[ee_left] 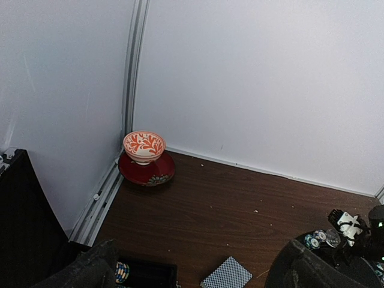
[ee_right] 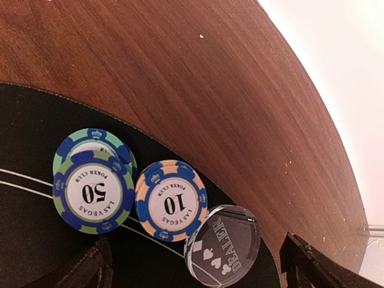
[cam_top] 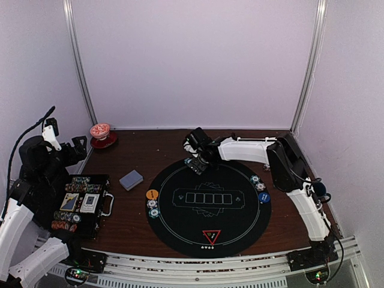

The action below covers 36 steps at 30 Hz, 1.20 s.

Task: Distribute texas hold em gaming equipment
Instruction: Adjust the poker chips pile in the dealer area.

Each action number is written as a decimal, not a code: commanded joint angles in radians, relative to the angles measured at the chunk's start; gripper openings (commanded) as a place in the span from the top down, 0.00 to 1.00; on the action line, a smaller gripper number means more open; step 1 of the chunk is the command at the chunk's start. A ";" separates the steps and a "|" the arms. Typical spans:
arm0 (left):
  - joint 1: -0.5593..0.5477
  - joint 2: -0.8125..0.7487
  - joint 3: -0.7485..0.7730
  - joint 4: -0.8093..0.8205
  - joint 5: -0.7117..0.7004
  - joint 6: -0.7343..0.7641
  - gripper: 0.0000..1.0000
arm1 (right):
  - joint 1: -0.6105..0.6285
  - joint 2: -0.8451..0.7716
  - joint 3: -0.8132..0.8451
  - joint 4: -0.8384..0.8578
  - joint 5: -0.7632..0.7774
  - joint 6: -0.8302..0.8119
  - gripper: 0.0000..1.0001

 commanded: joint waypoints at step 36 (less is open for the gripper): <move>0.011 -0.007 -0.006 0.054 0.003 -0.005 0.02 | -0.014 -0.280 0.001 -0.291 -0.181 0.006 0.00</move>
